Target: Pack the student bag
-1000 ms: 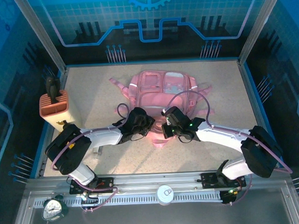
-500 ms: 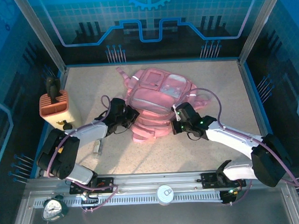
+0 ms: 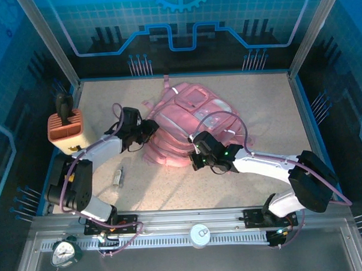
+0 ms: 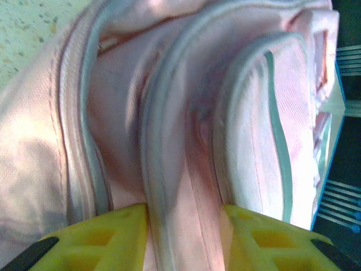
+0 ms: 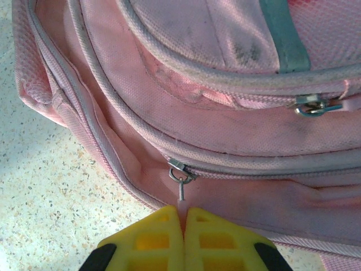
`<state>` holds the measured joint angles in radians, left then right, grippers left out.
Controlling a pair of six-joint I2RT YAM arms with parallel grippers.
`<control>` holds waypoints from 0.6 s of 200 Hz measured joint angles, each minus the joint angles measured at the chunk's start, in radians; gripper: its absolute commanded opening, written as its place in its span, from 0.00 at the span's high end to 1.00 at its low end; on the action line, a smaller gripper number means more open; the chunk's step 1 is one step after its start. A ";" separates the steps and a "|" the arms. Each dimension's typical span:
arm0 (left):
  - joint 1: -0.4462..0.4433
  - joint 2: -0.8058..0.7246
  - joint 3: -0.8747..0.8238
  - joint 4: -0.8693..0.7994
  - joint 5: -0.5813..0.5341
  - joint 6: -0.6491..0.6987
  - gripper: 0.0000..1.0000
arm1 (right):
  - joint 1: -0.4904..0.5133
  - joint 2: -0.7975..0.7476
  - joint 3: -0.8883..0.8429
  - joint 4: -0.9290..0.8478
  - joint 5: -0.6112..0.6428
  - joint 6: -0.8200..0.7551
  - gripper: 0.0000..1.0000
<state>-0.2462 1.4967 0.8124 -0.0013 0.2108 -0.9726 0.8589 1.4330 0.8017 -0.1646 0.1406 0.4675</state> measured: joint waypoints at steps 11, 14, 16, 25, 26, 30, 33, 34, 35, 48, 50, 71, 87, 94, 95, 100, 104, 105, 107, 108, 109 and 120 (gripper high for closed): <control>-0.013 -0.050 -0.048 0.019 0.005 -0.020 0.54 | 0.000 0.000 0.000 0.000 -0.002 0.004 1.00; -0.019 -0.064 -0.060 0.020 0.005 -0.023 0.53 | 0.000 0.000 0.000 0.000 -0.002 0.004 1.00; -0.025 -0.074 -0.068 0.022 0.004 -0.025 0.53 | 0.000 0.000 0.000 0.000 -0.002 0.004 1.00; -0.051 -0.114 -0.097 0.022 -0.003 -0.044 0.50 | 0.000 0.000 0.000 0.000 -0.002 0.006 1.00; -0.053 -0.116 -0.098 0.022 -0.004 -0.045 0.50 | 0.000 0.000 0.000 0.000 -0.002 0.006 1.00; -0.069 -0.134 -0.109 0.021 -0.010 -0.052 0.49 | 0.000 0.000 0.000 0.000 -0.002 0.006 1.00; -0.080 -0.143 -0.116 0.021 -0.014 -0.060 0.49 | 0.000 0.000 0.000 0.000 -0.002 0.006 1.00; -0.084 -0.146 -0.117 0.021 -0.014 -0.061 0.48 | 0.000 0.000 0.000 0.000 -0.002 0.006 1.00; -0.091 -0.151 -0.120 0.021 -0.015 -0.064 0.48 | 0.000 0.000 0.000 0.000 -0.002 0.007 1.00; -0.151 -0.188 -0.146 0.029 -0.039 -0.106 0.47 | 0.000 0.000 0.000 0.000 -0.001 0.007 1.00; -0.163 -0.193 -0.151 0.032 -0.041 -0.117 0.47 | 0.000 0.000 0.000 0.000 -0.001 0.008 1.00; -0.246 -0.206 -0.178 0.055 -0.070 -0.193 0.46 | 0.000 0.006 0.000 0.001 -0.003 0.014 1.00; -0.298 -0.192 -0.180 0.080 -0.100 -0.249 0.48 | 0.001 0.016 0.000 0.003 -0.002 0.015 1.00; -0.316 -0.182 -0.180 0.093 -0.111 -0.267 0.48 | 0.001 0.021 0.000 0.005 -0.002 0.016 1.00; -0.321 -0.179 -0.180 0.097 -0.115 -0.272 0.48 | 0.001 0.021 0.000 0.005 -0.002 0.017 1.00; -0.333 -0.172 -0.179 0.103 -0.122 -0.283 0.48 | 0.001 0.024 0.000 0.006 -0.002 0.019 1.00; -0.346 -0.161 -0.177 0.106 -0.130 -0.295 0.48 | 0.001 0.024 0.000 0.006 -0.002 0.023 1.00; -0.348 -0.159 -0.177 0.106 -0.133 -0.297 0.48 | 0.001 0.024 0.000 0.006 -0.002 0.022 1.00; -0.354 -0.154 -0.175 0.108 -0.136 -0.304 0.48 | 0.001 0.025 0.000 0.006 -0.002 0.022 1.00; -0.357 -0.153 -0.175 0.108 -0.137 -0.307 0.49 | 0.001 0.025 0.000 0.006 -0.002 0.023 1.00; -0.361 -0.148 -0.174 0.109 -0.140 -0.312 0.49 | 0.001 0.025 0.000 0.006 -0.002 0.023 1.00; -0.392 -0.117 -0.165 0.116 -0.164 -0.334 0.52 | 0.003 0.025 0.000 0.008 -0.002 0.026 1.00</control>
<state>-0.6380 1.3792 0.6472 0.1150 0.0471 -1.3067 0.8619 1.4582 0.8017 -0.1570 0.1387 0.4934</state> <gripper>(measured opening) 0.510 0.057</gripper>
